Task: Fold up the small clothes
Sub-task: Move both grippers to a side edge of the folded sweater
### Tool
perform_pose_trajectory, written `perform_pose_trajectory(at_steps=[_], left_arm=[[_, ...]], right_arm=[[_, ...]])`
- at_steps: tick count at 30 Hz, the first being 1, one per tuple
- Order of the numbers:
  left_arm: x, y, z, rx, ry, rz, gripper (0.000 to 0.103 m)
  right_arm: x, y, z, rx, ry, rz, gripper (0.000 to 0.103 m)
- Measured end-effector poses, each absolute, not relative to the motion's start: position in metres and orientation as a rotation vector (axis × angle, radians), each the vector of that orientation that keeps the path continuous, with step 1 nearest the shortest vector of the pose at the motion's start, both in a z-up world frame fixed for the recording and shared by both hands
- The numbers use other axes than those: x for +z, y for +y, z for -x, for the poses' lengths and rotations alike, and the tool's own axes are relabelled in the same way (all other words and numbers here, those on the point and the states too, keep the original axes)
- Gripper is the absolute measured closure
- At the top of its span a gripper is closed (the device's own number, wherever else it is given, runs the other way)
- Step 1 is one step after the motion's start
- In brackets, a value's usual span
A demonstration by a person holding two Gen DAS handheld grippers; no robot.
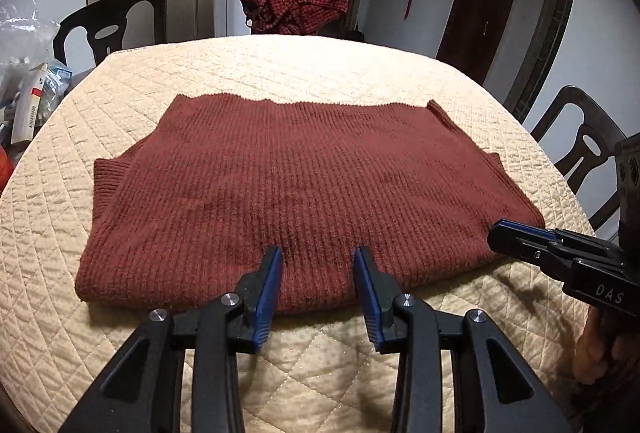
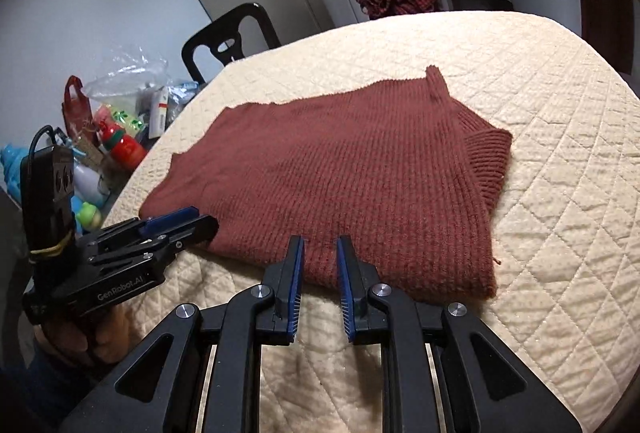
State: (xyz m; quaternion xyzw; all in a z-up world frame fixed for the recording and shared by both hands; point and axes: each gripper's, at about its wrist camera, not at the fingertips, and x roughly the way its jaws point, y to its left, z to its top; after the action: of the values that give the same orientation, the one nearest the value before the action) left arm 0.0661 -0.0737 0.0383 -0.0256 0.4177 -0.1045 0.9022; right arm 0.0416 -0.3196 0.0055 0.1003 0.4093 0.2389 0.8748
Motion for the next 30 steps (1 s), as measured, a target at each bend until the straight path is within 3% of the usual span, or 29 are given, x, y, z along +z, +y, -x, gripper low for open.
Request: perform_pose_trajectory(at_steps=[30], left_arm=[[0.028, -0.004, -0.064, 0.021, 0.839, 0.095, 0.063]], right_arm=[[-0.003, -0.365, -0.045, 0.385, 0.862, -0.318, 0.086]])
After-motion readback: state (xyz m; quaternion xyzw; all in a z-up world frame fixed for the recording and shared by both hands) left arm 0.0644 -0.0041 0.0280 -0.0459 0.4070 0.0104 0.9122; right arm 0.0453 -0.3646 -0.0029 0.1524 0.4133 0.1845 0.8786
